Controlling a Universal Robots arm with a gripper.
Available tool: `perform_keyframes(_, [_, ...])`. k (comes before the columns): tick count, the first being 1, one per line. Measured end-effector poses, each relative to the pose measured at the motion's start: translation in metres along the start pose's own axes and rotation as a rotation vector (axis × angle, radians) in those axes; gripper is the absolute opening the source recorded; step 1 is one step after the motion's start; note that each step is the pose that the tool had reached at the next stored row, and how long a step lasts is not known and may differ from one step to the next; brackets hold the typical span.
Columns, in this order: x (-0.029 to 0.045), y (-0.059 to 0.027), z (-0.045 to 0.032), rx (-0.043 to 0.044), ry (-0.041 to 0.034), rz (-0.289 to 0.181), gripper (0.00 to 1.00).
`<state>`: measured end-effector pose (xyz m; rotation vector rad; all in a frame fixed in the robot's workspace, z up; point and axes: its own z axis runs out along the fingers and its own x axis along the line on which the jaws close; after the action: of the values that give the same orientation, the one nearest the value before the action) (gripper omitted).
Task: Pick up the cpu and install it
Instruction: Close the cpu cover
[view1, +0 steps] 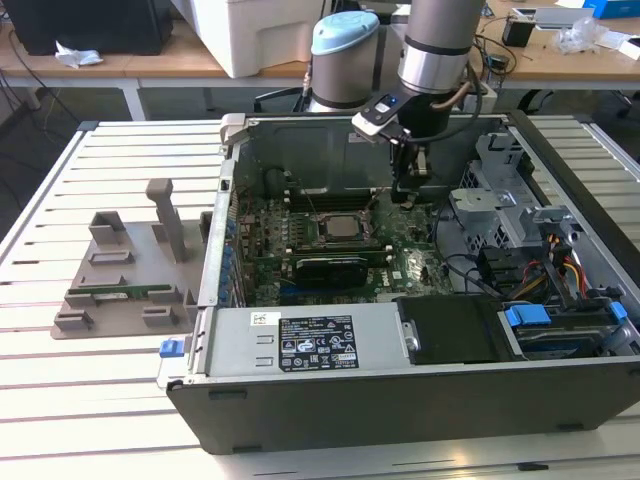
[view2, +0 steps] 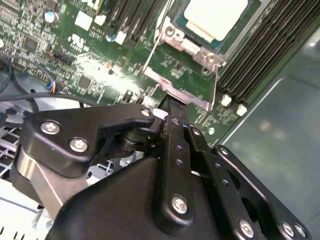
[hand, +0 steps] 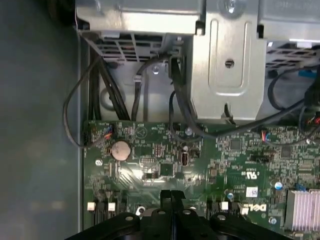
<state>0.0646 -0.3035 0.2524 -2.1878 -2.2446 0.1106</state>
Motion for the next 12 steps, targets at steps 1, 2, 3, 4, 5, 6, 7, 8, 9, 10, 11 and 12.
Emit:
perform_keyframes(1, [0.0001, -0.0041, 0.0002, 0.0, 0.0001, 0.0, 0.11])
perform_keyframes(2, [0.0001, -0.0056, 0.0003, 0.0, -0.0001, 0.0, 0.11])
perform_keyframes(3, [0.0002, -0.0065, 0.0004, 0.0, 0.0001, 0.0, 0.11])
perform_keyframes(4, [0.0002, -0.0075, 0.0005, 0.0, 0.0001, 0.0, 0.11])
perform_keyframes(5, [0.0003, -0.0091, 0.0006, 0.0, 0.0001, 0.0, 0.11])
perform_keyframes(6, [0.0003, -0.0101, 0.0007, 0.0, 0.0001, 0.0, 0.11])
perform_keyframes(7, [0.0003, -0.0116, 0.0008, 0.0, 0.0001, 0.0, 0.11])
perform_keyframes(8, [0.0003, -0.0125, 0.0009, 0.0, 0.0001, 0.0, 0.11])
perform_keyframes(9, [0.0004, -0.0139, 0.001, 0.0, 0.0001, 0.0, 0.11])
perform_keyframes(10, [0.0004, -0.0147, 0.0011, 0.0, 0.0001, 0.0, 0.11])
perform_keyframes(11, [0.0004, -0.0158, 0.0011, 0.0, 0.0001, 0.0, 0.11])
perform_keyframes(12, [0.0005, -0.0172, 0.0012, 0.0, 0.0001, 0.0, 0.11])
